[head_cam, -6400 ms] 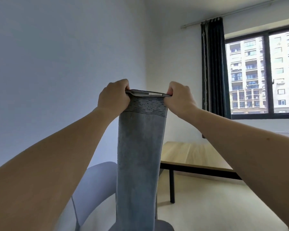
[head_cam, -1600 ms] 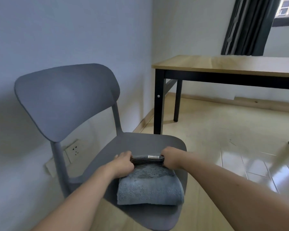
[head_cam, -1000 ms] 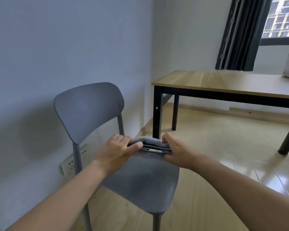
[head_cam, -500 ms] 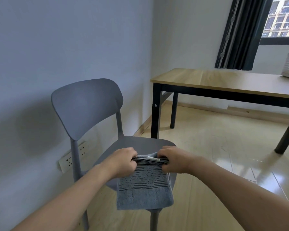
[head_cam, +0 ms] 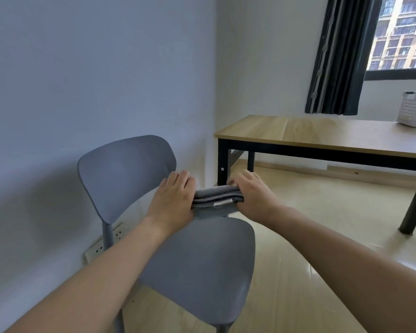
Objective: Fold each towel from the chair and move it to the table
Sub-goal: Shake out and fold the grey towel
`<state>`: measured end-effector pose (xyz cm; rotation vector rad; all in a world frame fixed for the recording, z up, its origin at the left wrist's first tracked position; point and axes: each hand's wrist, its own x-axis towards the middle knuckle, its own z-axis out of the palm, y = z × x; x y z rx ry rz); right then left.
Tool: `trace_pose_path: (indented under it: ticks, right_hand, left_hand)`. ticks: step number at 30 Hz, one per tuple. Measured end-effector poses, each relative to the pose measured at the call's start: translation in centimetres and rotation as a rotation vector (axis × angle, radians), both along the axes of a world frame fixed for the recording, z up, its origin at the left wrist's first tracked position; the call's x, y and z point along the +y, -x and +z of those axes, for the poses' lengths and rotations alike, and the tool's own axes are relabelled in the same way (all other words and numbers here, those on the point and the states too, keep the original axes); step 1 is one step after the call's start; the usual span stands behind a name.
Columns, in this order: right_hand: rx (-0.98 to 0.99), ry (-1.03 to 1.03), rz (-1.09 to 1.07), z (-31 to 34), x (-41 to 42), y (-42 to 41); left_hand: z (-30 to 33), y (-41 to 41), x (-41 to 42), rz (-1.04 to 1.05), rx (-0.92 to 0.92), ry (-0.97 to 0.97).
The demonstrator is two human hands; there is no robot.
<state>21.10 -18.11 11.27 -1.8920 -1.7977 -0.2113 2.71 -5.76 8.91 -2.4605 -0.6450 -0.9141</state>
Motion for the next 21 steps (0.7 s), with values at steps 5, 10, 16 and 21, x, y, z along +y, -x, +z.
trace_pose_path:
  ticks: [5,10,16,21]
  right_hand:
    - [-0.037,0.463,-0.001,-9.3,-2.9,2.2]
    - [0.172,0.787,0.01,-13.5,-3.6,3.2]
    - [0.371,0.867,-0.087,-11.6,-0.9,0.9]
    - [0.602,0.758,-0.236,-13.9,1.3,-0.1]
  left_hand:
    - [-7.3,2.2,-3.1,-0.007,0.439,0.438]
    - [-11.6,2.8,-4.6,0.04,0.712,0.973]
    - [-10.2,2.7,0.3,-0.012,0.426,1.502]
    - [-12.7,1.4,1.2,0.088,-0.162,1.806]
